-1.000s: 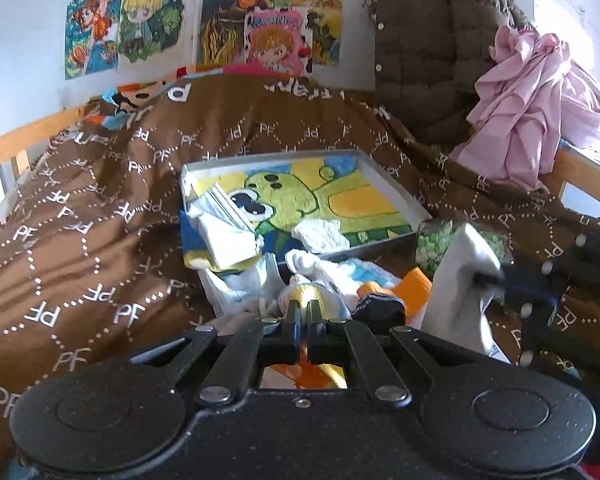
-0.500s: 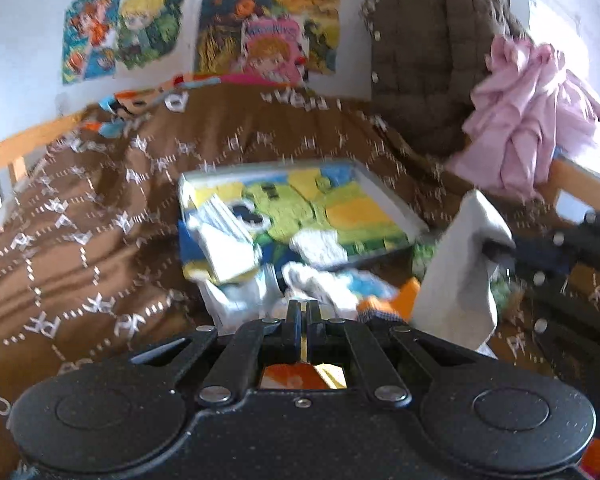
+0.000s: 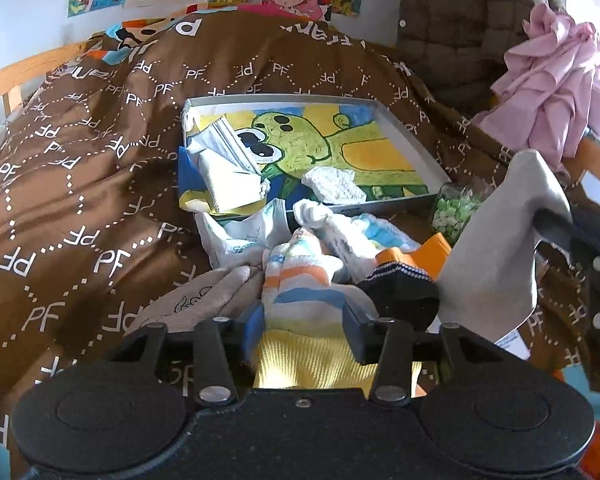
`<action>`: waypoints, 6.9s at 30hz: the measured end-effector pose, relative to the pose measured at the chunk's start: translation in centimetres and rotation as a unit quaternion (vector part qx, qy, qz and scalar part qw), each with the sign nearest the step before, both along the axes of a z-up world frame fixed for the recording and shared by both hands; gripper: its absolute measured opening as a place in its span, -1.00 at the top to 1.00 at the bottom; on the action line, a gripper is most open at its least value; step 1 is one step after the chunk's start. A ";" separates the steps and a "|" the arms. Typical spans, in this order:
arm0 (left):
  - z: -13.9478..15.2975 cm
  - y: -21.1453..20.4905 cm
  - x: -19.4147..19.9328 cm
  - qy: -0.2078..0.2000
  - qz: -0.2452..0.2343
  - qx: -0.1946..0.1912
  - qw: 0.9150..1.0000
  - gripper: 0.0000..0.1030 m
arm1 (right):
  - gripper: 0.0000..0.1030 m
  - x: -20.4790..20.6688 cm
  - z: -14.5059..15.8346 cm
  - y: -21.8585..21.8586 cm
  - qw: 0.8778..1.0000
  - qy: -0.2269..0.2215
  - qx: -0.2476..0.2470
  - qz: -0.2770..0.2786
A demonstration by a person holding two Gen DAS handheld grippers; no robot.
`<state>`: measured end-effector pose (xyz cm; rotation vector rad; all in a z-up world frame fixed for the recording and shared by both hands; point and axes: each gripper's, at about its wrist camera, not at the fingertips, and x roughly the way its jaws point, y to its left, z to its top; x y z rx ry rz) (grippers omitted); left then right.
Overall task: Organize soft objects
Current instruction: 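Lift both socks up from the pile with both tools, then lower both socks into the tray and open both tools, then lift both tools and move them back toward the pile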
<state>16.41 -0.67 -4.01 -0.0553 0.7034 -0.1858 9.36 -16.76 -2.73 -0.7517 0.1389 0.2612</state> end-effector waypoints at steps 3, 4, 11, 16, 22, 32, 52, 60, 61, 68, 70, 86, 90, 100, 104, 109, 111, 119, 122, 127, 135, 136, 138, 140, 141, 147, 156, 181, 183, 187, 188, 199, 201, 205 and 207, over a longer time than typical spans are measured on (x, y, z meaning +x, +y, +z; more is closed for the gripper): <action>-0.7 -0.2 0.6 0.016 -0.002 0.009 1.000 0.03 | 0.94 0.0 -0.1 0.0 1.000 0.001 -0.001 0.000; -1.0 -0.2 0.9 0.024 -0.001 0.010 1.000 0.06 | 0.94 0.0 0.0 -0.1 1.000 0.001 -0.001 0.000; -0.9 -0.8 0.5 0.019 -0.038 0.010 0.999 0.88 | 0.94 0.1 0.0 -0.1 1.000 -0.004 0.004 -0.005; 0.5 -1.5 -0.9 -0.035 -0.049 0.017 0.998 0.93 | 0.94 -0.1 0.2 -0.1 1.000 -0.024 0.009 -0.010; 3.1 -1.2 -3.2 -0.120 -0.020 0.030 0.992 0.93 | 0.94 -0.6 0.7 -0.2 0.998 -0.061 0.026 -0.010; 5.2 0.2 -4.1 -0.167 0.017 0.018 0.986 0.94 | 0.94 -0.6 1.4 -0.1 0.995 -0.089 0.041 -0.009; 8.3 0.0 -4.7 -0.256 -0.017 -0.022 0.966 0.94 | 0.94 -0.4 3.0 -0.6 0.991 -0.100 0.091 -0.004; 10.1 1.5 1.1 -0.258 -0.029 -0.060 0.964 0.94 | 0.94 4.7 5.3 -1.1 0.983 -0.077 0.169 -0.005; 10.3 1.6 2.0 -0.264 -0.030 -0.060 0.962 0.94 | 0.94 5.7 5.7 -1.2 0.980 -0.072 0.183 -0.006; 9.5 2.8 9.1 -0.280 -0.023 -0.056 0.958 0.94 | 0.93 14.5 6.5 -0.9 0.967 -0.009 0.254 -0.022; 8.6 3.0 11.7 -0.273 -0.020 -0.056 0.960 0.93 | 0.93 17.1 6.2 -0.7 0.962 0.015 0.271 -0.025; -1.5 3.0 20.7 -0.126 -0.034 -0.051 0.990 0.92 | 0.86 27.2 -1.5 -1.5 0.924 0.192 0.314 -0.109; -2.7 3.1 21.1 -0.092 -0.034 -0.048 0.994 0.91 | 0.79 27.3 -2.6 -1.0 0.920 0.220 0.303 -0.114; -2.4 2.7 20.8 -0.068 -0.029 -0.035 0.997 0.71 | 0.16 27.0 -2.3 -1.5 0.914 0.236 0.304 -0.131; -1.2 2.8 19.7 -0.076 -0.014 -0.039 0.996 0.26 | -0.15 26.3 -1.4 -2.1 0.911 0.234 0.310 -0.140; 1.0 3.5 17.4 -0.094 0.011 -0.058 0.994 0.09 | -0.63 24.5 1.0 -3.3 0.907 0.219 0.329 -0.145; 2.0 3.6 15.6 -0.111 0.024 -0.055 0.992 0.09 | -0.74 23.6 2.1 -3.6 0.906 0.214 0.337 -0.139; 6.3 4.5 10.3 -0.146 0.060 -0.056 0.986 -0.43 | -0.99 18.0 7.0 -4.1 0.915 0.163 0.353 -0.110; 7.7 4.8 7.9 -0.167 0.070 -0.049 0.982 -0.69 | -0.99 15.8 8.5 -4.2 0.916 0.144 0.360 -0.098; 9.0 5.2 3.5 -0.183 0.074 -0.071 0.978 -0.91 | -0.99 11.7 10.0 -4.8 0.907 0.121 0.394 -0.087; 9.4 4.7 -2.4 -0.202 0.065 -0.077 0.974 -0.98 | -0.99 5.1 10.3 -4.8 0.907 0.075 0.407 -0.080; 9.2 4.7 -3.0 -0.201 0.066 -0.077 0.974 -0.98 | -0.99 4.3 10.2 -4.7 0.909 0.069 0.404 -0.080; 9.0 4.8 -4.1 -0.198 0.068 -0.077 0.975 -0.98 | -0.99 2.5 9.8 -4.5 0.913 0.058 0.395 -0.079; 8.8 4.7 -5.1 -0.195 0.068 -0.075 0.976 -0.98 | -0.99 1.0 9.5 -4.3 0.917 0.051 0.387 -0.077; 8.6 4.7 -5.7 -0.195 0.069 -0.073 0.976 -0.98 | -0.99 0.3 9.4 -4.2 0.919 0.047 0.384 -0.076; 7.8 3.9 -8.6 -0.193 0.067 -0.044 0.978 -0.98 | -0.99 -2.8 8.5 -3.6 0.927 0.048 0.363 -0.082; 6.8 3.0 -11.8 -0.177 0.053 0.002 0.983 -0.98 | -0.99 -6.3 6.5 -4.2 0.916 0.074 0.370 -0.134; 3.8 0.4 -9.4 -0.045 0.030 0.093 0.994 -0.98 | -0.99 -5.4 1.5 -6.5 0.870 0.201 0.363 -0.266; 3.6 0.4 -9.2 -0.033 0.033 0.098 0.994 -0.98 | -0.99 -5.1 1.3 -6.3 0.870 0.212 0.360 -0.261; 3.3 0.3 -8.6 -0.009 0.037 0.108 0.993 -0.98 | -0.99 -4.5 0.9 -6.0 0.870 0.236 0.357 -0.246; 3.2 0.4 -8.4 -0.004 0.038 0.110 0.993 -0.98 | -0.99 -4.3 0.8 -6.0 0.869 0.241 0.356 -0.244; 3.2 1.4 -5.4 0.052 0.008 0.125 0.991 -0.98 | -0.99 -2.7 -0.4 -5.6 0.859 0.273 0.356 -0.246; 3.2 1.5 -5.1 0.054 0.002 0.129 0.990 -0.98 | -0.99 -2.5 -0.5 -5.4 0.859 0.274 0.357 -0.244; 3.1 2.0 -4.5 0.065 -0.011 0.125 0.990 -0.98 | -0.99 -2.0 -0.6 -5.3 0.858 0.276 0.360 -0.241; 3.1 2.2 -4.2 0.067 -0.018 0.123 0.990 -0.98 | -0.99 -1.8 -0.5 -5.2 0.859 0.275 0.362 -0.236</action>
